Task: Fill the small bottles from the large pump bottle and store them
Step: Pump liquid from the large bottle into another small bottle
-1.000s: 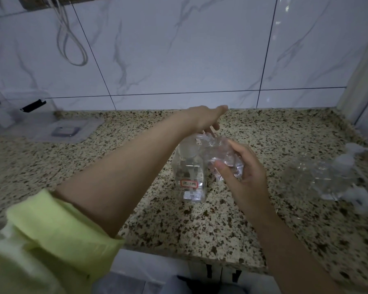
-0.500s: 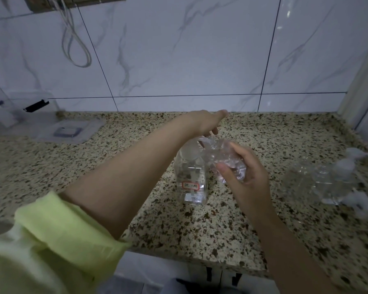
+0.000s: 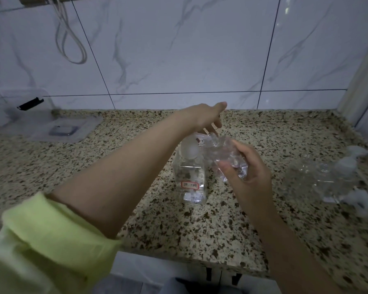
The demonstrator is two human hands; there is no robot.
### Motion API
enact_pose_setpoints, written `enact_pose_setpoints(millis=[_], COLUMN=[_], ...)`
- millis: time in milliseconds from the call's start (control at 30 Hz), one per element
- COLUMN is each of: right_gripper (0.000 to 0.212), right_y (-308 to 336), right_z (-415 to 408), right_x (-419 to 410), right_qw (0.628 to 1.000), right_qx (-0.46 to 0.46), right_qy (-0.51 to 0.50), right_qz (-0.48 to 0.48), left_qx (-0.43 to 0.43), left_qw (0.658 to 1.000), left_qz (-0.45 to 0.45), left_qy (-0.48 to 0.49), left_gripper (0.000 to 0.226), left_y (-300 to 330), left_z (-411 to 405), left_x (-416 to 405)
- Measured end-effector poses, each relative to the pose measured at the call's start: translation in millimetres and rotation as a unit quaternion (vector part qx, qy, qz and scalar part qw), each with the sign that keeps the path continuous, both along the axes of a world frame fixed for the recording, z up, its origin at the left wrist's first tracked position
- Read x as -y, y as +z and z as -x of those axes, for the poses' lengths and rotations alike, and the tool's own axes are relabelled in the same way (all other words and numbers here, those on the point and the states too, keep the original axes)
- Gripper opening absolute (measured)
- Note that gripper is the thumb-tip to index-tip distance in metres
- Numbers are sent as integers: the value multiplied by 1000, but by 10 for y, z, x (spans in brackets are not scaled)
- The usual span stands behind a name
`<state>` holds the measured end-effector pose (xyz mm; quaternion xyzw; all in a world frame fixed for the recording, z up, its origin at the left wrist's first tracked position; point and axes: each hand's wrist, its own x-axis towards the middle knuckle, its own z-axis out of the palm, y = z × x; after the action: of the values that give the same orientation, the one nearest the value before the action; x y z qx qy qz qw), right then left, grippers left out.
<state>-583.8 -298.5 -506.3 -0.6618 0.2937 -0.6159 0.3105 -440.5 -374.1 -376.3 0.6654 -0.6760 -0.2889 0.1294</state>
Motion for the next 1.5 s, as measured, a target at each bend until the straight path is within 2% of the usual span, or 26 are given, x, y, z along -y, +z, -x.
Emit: enact_pose_setpoints(millis=[133,233,367,467,667,800,900,1200,1333,1500], right_gripper=[45,45,45,46,45,44,44,46,46,44], right_y=[3,7,-4,-4,13,22,22,7,14,21], right_z=[11,12,13,11,12,16,14,17,17,16], right_x=[4,13,2,4,-29,-38,-22,-24,-42,-42], right_qw=[1000,1000,1000,1000,1000,1000,1000,1000,1000,1000], right_qx=[-3,-5,-14,-17,-19,-9,-6,-15,-13,-14], right_qy=[-1,-1,-4,-4,-3,-1,-3,-4,3,0], right_qz=[7,9,13,13,-10,-13,-10,-4,-17,-16], left_qx=[25,-10,27,-6,-14,22,-7,37,-1,19], left_qw=[1000,1000,1000,1000,1000,1000,1000,999,1000,1000], left_qz=[0,1,-7,-5,-4,-13,-6,-12,-3,-7], left_qy=[0,1,-6,3,6,6,1,14,16,17], left_gripper=[72,71,72,72,72,73,70,73,70,72], left_y=[-19,-6,-20,-49,-40,-36,-20,-35,-44,-69], left_z=[-3,-3,9,-18,-21,0,4,19,-18,-18], left_x=[17,18,10,1,13,11,18,-4,32,35])
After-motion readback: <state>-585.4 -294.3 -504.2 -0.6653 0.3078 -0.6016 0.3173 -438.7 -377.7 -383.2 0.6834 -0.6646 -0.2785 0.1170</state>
